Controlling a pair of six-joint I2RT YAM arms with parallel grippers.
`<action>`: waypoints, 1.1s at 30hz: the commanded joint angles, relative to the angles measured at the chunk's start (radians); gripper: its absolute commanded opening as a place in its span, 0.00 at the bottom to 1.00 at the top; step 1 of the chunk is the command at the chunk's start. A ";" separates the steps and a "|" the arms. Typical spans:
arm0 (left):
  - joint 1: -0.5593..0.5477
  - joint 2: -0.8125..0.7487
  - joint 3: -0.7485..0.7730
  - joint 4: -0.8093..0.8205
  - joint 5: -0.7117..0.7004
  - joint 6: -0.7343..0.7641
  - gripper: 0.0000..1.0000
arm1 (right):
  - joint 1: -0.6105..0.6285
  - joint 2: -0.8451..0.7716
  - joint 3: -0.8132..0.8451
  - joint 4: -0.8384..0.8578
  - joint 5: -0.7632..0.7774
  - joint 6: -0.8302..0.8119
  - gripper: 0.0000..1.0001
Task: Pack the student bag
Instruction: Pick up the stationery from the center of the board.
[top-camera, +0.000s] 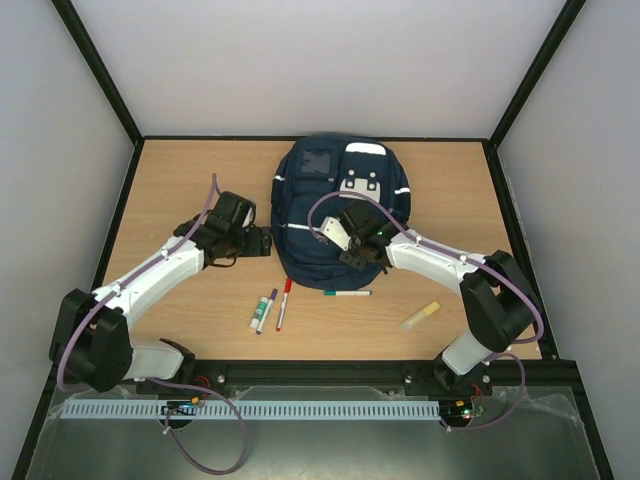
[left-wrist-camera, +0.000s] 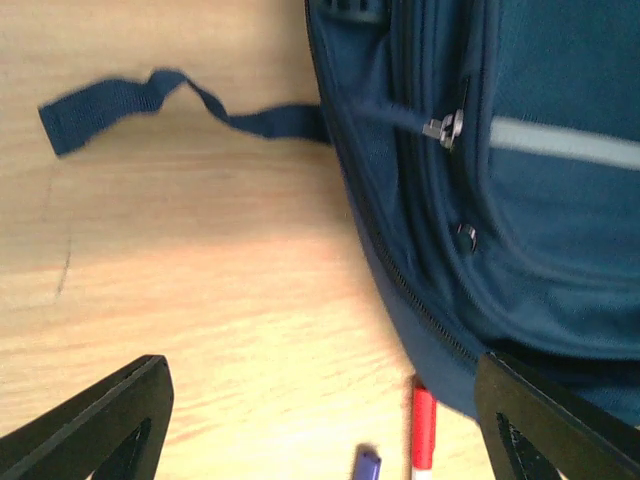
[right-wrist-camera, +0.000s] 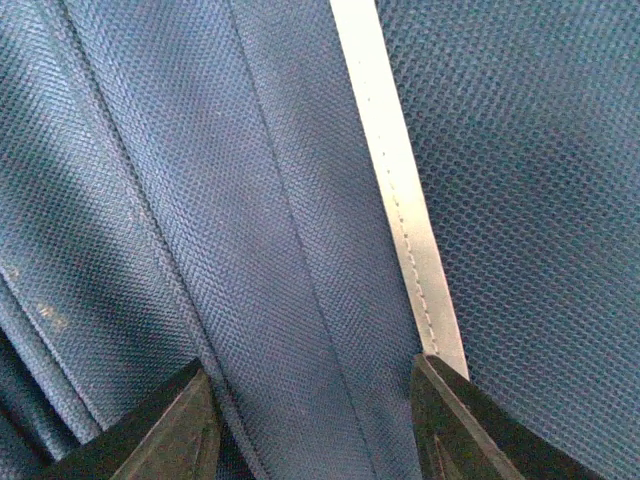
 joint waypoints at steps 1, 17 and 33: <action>0.005 -0.053 -0.058 -0.043 0.032 -0.029 0.85 | -0.003 -0.022 0.022 0.115 0.153 -0.015 0.48; 0.005 -0.152 -0.190 -0.045 0.103 -0.090 0.82 | -0.004 -0.019 0.019 0.181 0.182 0.007 0.42; -0.066 -0.119 -0.204 -0.165 0.093 -0.148 0.71 | -0.005 -0.150 0.036 0.170 0.132 0.087 0.01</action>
